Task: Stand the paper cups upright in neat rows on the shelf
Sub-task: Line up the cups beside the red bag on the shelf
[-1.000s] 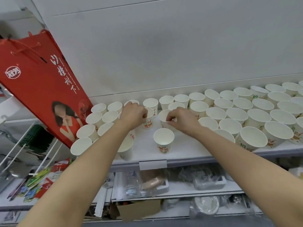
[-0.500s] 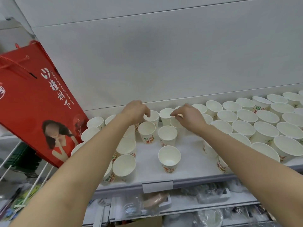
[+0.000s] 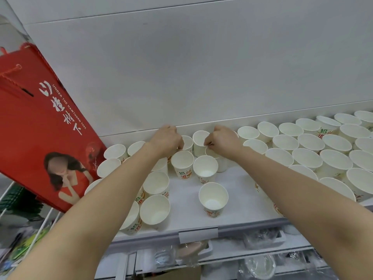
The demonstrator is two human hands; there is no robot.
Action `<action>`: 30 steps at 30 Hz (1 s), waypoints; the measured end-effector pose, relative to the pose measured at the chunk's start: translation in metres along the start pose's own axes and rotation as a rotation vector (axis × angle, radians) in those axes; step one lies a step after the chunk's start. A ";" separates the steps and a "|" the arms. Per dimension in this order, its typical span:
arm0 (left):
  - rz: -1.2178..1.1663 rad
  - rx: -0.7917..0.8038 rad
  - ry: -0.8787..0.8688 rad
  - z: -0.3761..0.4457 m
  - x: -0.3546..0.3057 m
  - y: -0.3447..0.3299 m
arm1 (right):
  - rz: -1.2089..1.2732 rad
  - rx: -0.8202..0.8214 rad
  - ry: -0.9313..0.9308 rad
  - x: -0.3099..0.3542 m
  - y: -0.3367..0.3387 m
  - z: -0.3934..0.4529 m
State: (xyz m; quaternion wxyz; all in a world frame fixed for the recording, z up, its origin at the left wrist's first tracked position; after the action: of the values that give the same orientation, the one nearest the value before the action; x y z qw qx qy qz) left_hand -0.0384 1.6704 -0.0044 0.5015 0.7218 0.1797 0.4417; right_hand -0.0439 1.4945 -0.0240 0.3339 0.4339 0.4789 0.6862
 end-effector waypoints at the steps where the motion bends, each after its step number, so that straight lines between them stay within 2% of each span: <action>1: -0.045 0.008 0.014 -0.002 0.001 0.001 | 0.012 -0.003 0.000 0.002 0.000 0.000; 4: -0.235 -0.055 0.101 -0.014 0.004 0.013 | 0.071 -0.049 -0.030 0.002 0.006 -0.006; 7: -0.393 -0.191 0.147 -0.036 -0.002 0.024 | 0.198 -0.224 0.032 0.006 0.020 -0.033; 9: -0.438 -0.150 0.125 -0.049 -0.014 0.024 | 0.288 -0.179 0.129 0.016 0.022 -0.058; 11: -0.393 -0.100 0.116 -0.054 -0.026 0.021 | 0.255 -0.081 0.211 0.025 0.015 -0.073; 13: -0.312 -0.102 0.127 -0.054 -0.033 0.019 | 0.191 -0.055 0.237 0.025 0.007 -0.074; 18: -0.223 -0.133 0.195 -0.052 -0.046 0.015 | 0.108 -0.140 0.299 0.029 0.001 -0.069; 20: -0.245 -0.130 0.206 -0.053 -0.048 0.017 | 0.121 -0.183 0.271 0.028 0.000 -0.070; 22: -0.316 -0.192 0.246 -0.060 -0.049 0.024 | 0.180 -0.211 0.227 0.020 0.002 -0.074; 25: -0.606 -0.341 0.344 -0.083 -0.054 0.038 | 0.208 -0.336 0.098 -0.006 0.011 -0.082; 27: -0.739 -0.303 0.256 -0.095 -0.071 0.042 | 0.133 -0.282 -0.026 -0.021 0.015 -0.084; 30: -0.629 -0.184 0.100 -0.106 -0.105 0.045 | 0.048 -0.152 -0.075 -0.023 0.015 -0.080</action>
State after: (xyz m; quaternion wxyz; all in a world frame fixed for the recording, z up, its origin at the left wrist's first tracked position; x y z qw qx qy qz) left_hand -0.1907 1.6367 -0.0015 0.6669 0.5601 0.3774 0.3147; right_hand -0.1086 1.4401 -0.0297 0.3669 0.4440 0.4020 0.7117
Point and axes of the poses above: each hand's wrist, its own z-axis towards the middle knuckle, its own y-axis out of the back of the hand, x = y × z, the point moved 4 cm from there along z, towards the middle knuckle, and after that the axes turned 7 degrees about z, right-handed, at the moved point
